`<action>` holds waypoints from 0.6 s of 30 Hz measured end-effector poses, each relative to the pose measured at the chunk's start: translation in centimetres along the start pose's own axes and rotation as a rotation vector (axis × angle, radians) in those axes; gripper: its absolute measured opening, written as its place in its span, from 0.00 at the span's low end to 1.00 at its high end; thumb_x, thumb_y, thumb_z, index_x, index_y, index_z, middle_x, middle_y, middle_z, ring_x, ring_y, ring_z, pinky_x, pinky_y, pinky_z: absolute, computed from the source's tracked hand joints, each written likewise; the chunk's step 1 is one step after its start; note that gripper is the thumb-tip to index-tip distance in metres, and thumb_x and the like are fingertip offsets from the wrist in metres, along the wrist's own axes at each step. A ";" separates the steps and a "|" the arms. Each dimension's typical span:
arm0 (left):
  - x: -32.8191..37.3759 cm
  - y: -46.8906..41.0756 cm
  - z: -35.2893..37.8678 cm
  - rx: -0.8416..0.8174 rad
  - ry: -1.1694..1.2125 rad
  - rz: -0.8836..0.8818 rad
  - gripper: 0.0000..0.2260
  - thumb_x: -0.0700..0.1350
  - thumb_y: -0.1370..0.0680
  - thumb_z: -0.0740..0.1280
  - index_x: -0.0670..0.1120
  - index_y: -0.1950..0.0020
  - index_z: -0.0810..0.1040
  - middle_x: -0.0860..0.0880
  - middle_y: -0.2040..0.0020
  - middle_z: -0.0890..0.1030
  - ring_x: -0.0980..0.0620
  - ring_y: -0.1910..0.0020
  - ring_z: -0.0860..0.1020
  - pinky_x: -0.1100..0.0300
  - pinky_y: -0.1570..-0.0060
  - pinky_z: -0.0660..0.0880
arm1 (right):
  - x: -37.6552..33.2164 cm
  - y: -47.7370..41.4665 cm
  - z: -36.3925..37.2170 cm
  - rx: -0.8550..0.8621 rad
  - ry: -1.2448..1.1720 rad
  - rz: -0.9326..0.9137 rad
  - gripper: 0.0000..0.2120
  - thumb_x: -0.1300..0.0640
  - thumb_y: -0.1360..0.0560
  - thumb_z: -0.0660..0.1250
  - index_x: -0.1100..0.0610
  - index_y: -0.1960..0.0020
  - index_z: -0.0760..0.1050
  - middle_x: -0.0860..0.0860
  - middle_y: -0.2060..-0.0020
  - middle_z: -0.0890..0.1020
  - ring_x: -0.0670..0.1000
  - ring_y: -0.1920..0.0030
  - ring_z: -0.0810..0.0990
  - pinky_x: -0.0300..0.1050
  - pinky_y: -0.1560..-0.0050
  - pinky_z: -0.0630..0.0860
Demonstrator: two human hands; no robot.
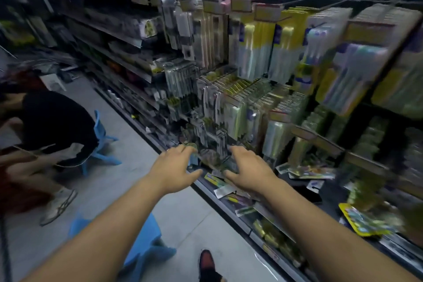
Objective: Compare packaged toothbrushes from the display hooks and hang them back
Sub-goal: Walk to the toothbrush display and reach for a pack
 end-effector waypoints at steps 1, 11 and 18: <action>-1.8 -2.5 0.4 -0.021 0.007 -0.007 0.29 0.66 0.21 0.63 0.53 0.25 0.67 0.49 0.31 0.74 0.45 0.32 0.73 0.48 0.33 0.69 | -0.1 -3.1 0.4 -0.015 -0.005 0.005 0.32 0.43 0.21 0.66 0.55 0.22 0.60 0.56 0.27 0.69 0.61 0.31 0.73 0.56 0.34 0.73; -16.6 -18.5 0.2 -0.171 0.048 0.004 0.28 0.64 0.20 0.63 0.54 0.24 0.66 0.49 0.30 0.73 0.45 0.31 0.73 0.49 0.34 0.69 | -2.2 -26.1 4.0 -0.177 -0.147 0.104 0.39 0.41 0.23 0.69 0.54 0.19 0.57 0.56 0.23 0.67 0.59 0.27 0.70 0.56 0.31 0.73; -22.9 -30.9 5.5 -0.340 0.009 0.187 0.32 0.66 0.22 0.62 0.49 0.22 0.65 0.46 0.29 0.72 0.43 0.31 0.71 0.49 0.33 0.69 | -1.6 -36.1 9.2 -0.201 -0.223 0.263 0.38 0.41 0.24 0.70 0.53 0.21 0.58 0.56 0.25 0.69 0.60 0.30 0.72 0.57 0.33 0.74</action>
Point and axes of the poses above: each hand's wrist, its own y-axis away from the middle knuckle, its own z-axis out of the palm, x = y × z, the point moved 7 cm from there along -y, towards the middle knuckle
